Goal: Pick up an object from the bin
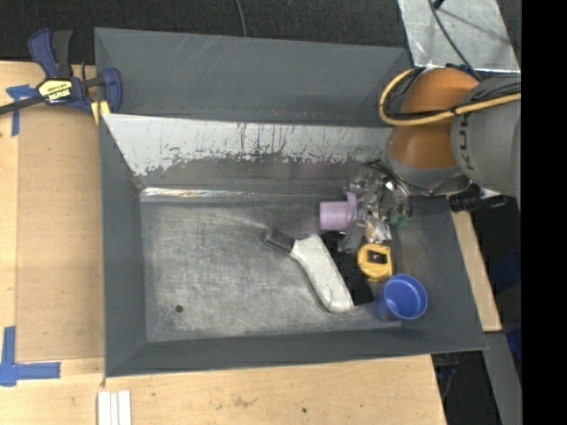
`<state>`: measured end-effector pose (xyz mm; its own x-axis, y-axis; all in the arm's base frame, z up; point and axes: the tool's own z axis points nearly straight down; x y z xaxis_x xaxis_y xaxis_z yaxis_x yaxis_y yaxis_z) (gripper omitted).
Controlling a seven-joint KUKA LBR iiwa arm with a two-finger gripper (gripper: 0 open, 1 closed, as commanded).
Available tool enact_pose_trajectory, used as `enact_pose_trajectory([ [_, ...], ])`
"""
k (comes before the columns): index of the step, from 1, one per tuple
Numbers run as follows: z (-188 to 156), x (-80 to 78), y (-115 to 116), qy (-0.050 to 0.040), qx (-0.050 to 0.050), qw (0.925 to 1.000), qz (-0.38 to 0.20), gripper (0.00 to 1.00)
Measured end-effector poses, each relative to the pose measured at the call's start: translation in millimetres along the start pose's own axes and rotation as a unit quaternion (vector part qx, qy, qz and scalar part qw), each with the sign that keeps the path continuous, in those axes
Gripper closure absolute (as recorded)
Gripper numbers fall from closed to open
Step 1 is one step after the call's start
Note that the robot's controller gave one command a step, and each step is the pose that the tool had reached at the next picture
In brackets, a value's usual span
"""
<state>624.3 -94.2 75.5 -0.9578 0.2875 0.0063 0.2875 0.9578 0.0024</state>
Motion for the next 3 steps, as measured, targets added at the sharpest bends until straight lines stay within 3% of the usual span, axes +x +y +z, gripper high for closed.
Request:
enact_pose_trajectory([
  [3,-15,0.8,-1,-0.0036,0.001,1.0000,0.001,1.00],
])
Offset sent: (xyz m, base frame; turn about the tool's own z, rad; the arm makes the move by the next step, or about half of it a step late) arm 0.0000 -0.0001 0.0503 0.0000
